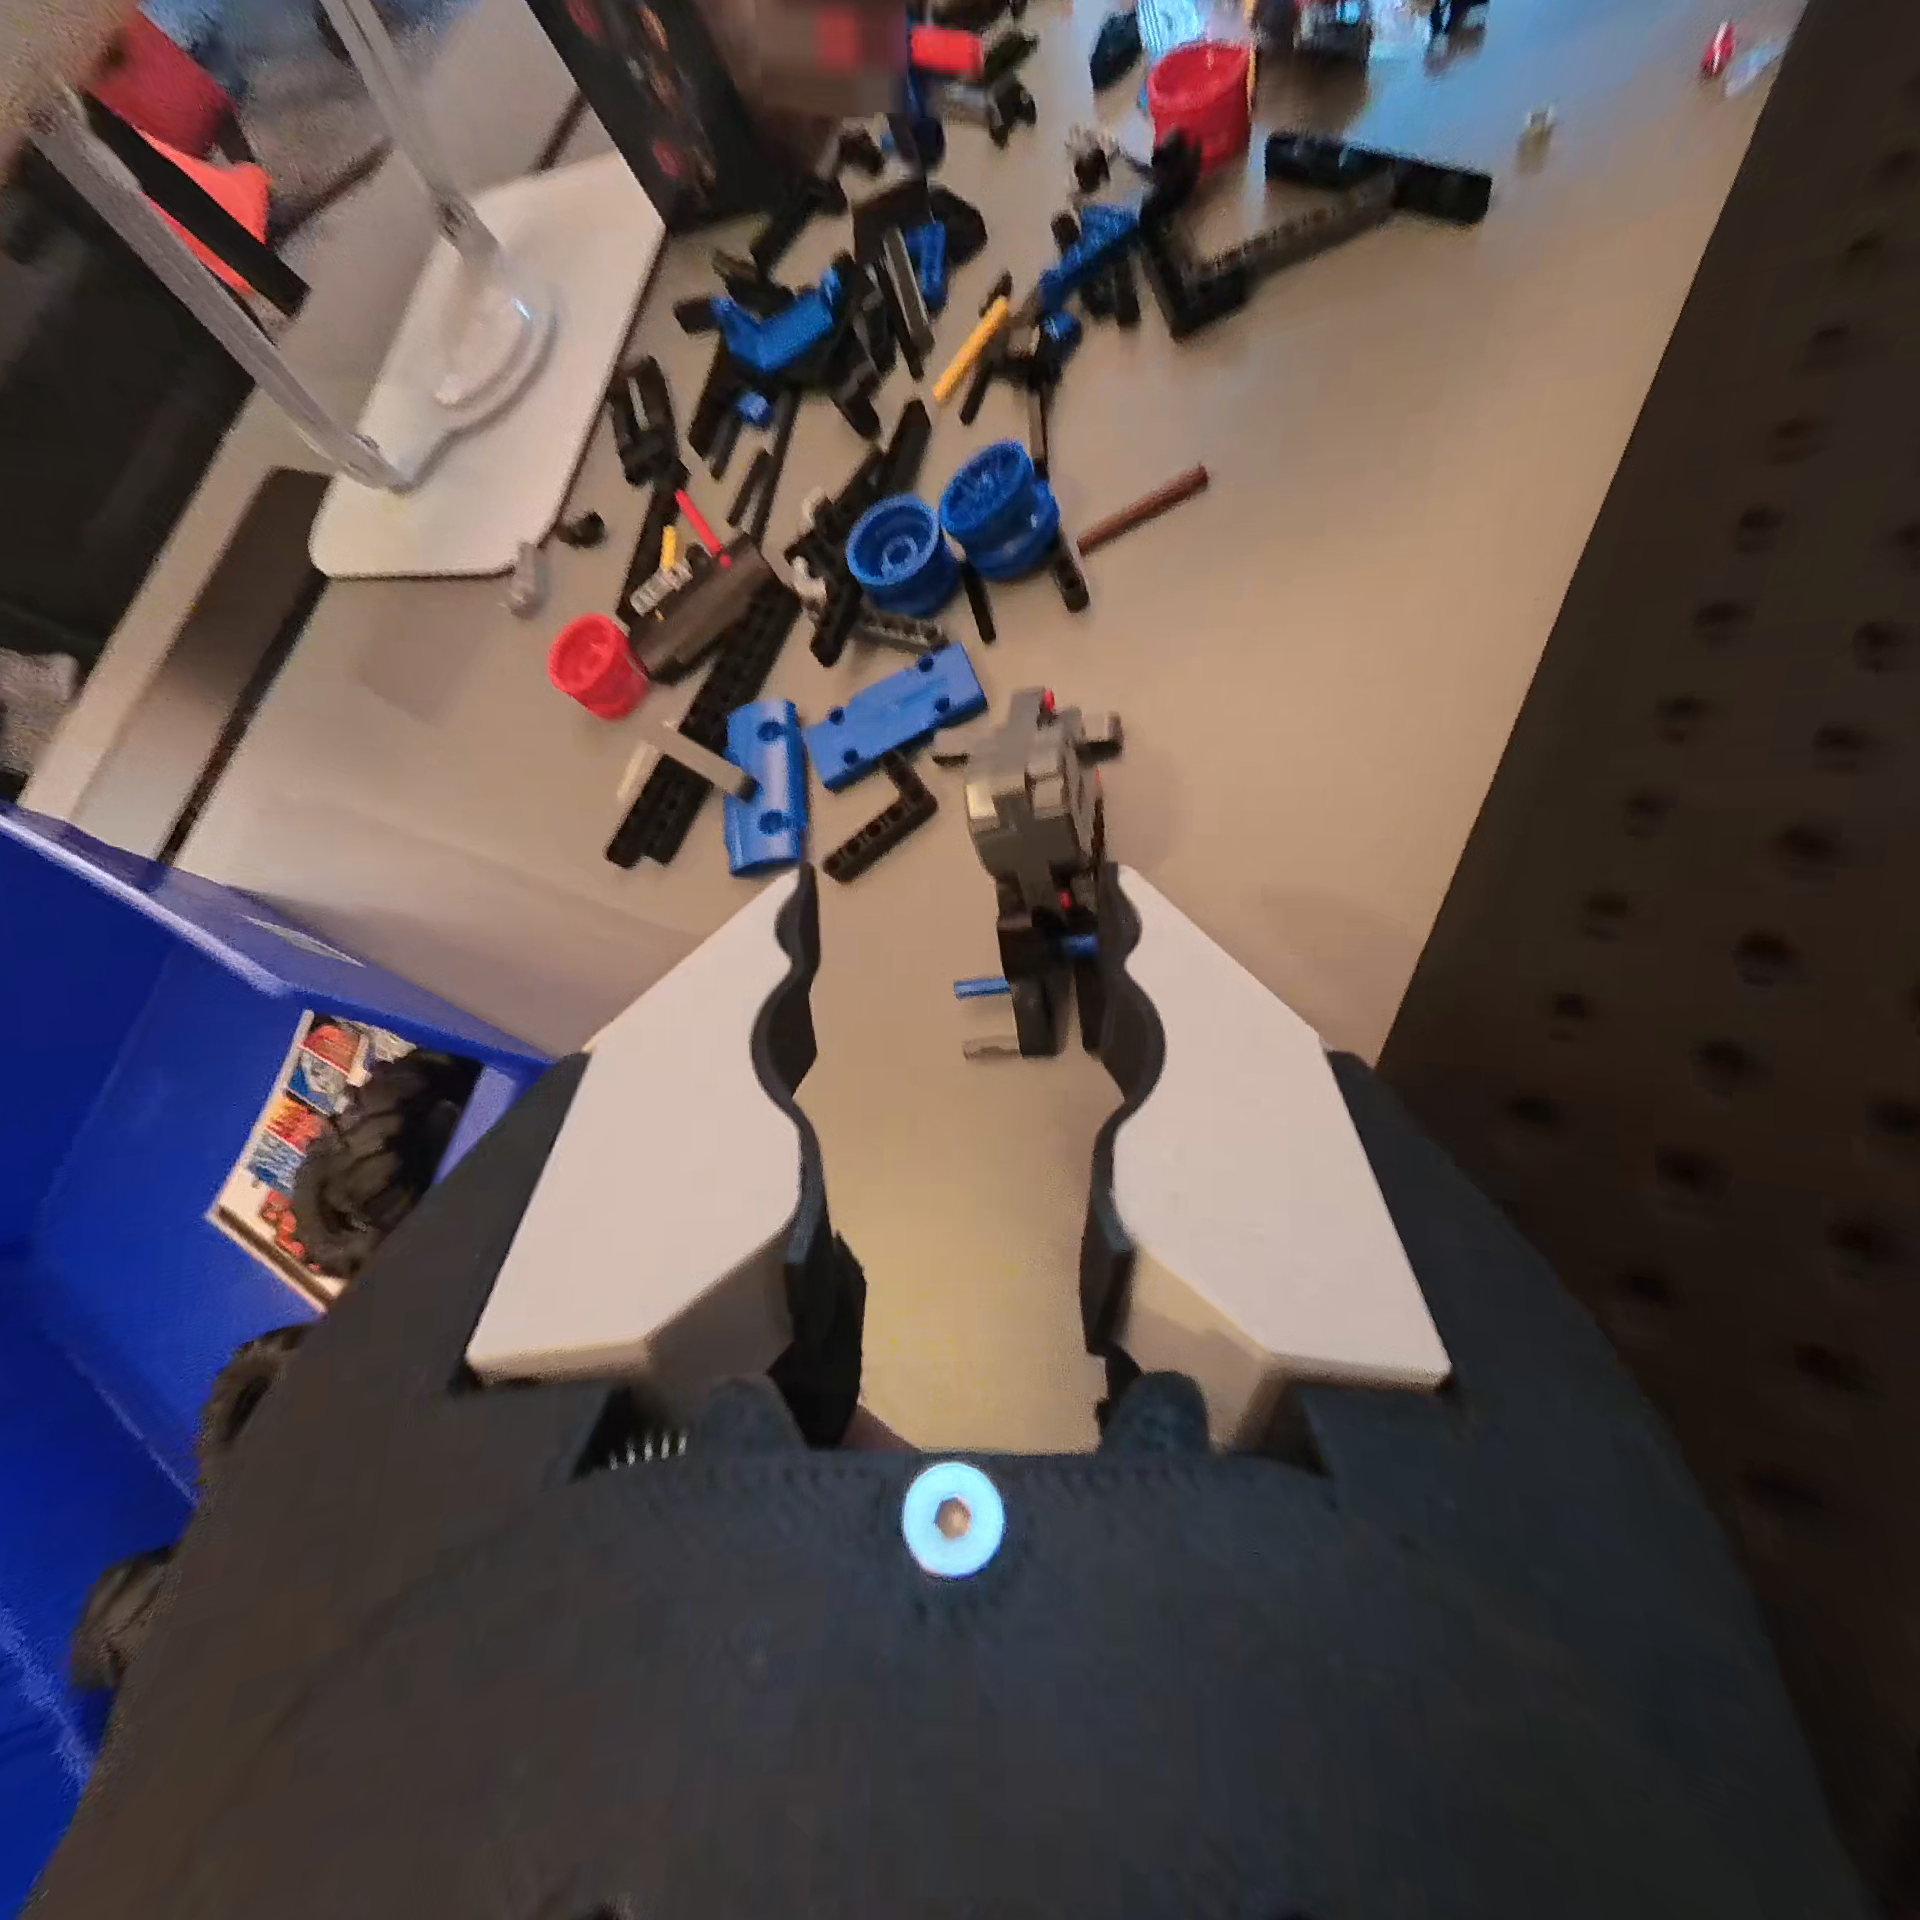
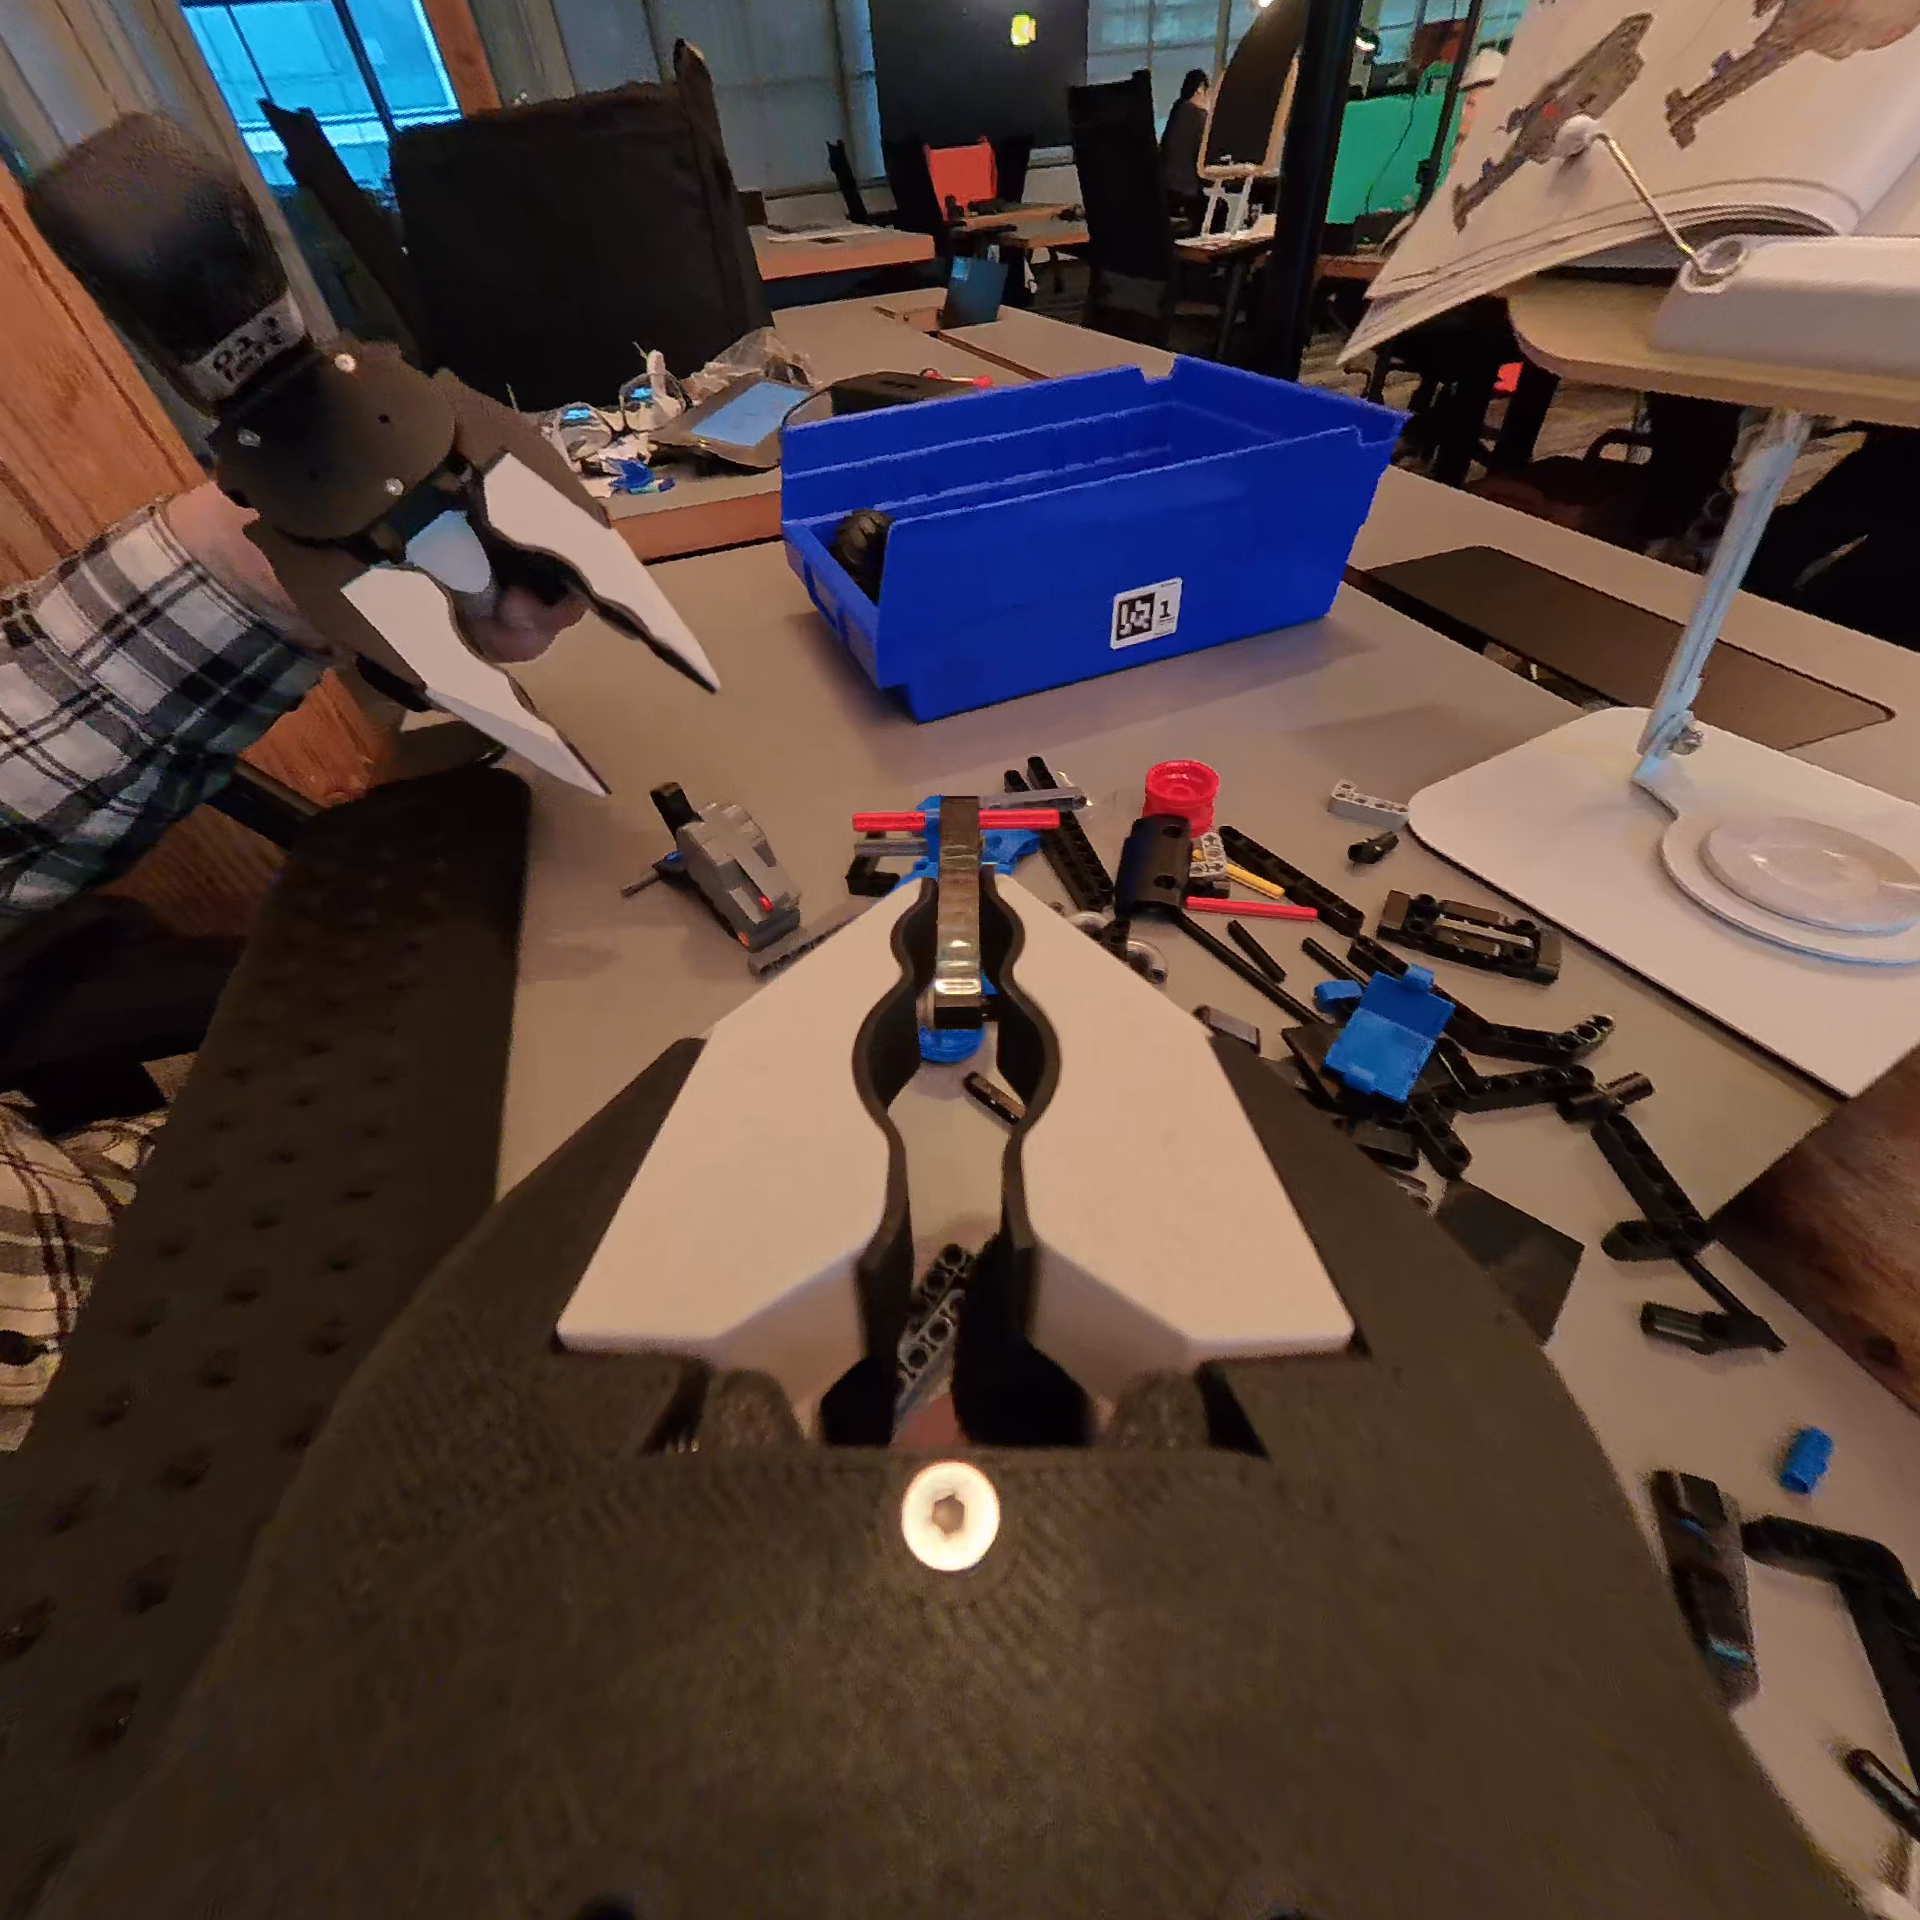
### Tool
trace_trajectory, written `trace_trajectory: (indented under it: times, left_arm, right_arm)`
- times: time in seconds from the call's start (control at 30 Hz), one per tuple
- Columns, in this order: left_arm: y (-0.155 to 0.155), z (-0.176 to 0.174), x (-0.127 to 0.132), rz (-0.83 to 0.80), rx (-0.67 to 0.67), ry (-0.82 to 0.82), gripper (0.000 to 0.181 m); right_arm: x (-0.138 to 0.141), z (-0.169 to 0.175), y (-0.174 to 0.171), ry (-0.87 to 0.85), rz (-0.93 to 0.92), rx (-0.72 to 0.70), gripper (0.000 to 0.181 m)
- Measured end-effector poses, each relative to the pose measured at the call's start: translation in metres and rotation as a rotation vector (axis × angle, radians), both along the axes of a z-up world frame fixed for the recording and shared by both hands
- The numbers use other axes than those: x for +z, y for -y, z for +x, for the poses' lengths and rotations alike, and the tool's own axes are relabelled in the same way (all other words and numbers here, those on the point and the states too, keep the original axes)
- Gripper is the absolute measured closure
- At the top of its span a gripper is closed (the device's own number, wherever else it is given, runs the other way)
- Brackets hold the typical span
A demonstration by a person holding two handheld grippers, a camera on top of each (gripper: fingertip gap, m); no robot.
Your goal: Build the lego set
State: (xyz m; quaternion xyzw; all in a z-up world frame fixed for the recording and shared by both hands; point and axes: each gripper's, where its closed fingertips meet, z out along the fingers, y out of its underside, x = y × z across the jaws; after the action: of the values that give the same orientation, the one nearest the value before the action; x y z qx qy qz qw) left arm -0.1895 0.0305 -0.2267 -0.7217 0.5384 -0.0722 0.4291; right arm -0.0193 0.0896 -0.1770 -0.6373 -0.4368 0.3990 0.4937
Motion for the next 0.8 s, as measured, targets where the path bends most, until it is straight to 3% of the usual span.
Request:
trace_trajectory:
  times: [0.47,0.7,0.8]
  left_arm:
    - [-0.013,0.087,0.067,0.291,-0.031,0.284,0.128]
    - [-0.026,0.088,0.097,0.646,0.079,0.233,0.166]
    - [-0.023,0.081,0.106,0.703,0.1,0.256,0.172]
  right_arm:
    - [0.054,-0.036,0.037,-0.241,-0.134,0.206,0.175]
    - [0.063,-0.057,0.048,-0.329,-0.203,0.272,0.175]
    - [0.063,-0.061,0.051,-0.357,-0.242,0.295,0.175]
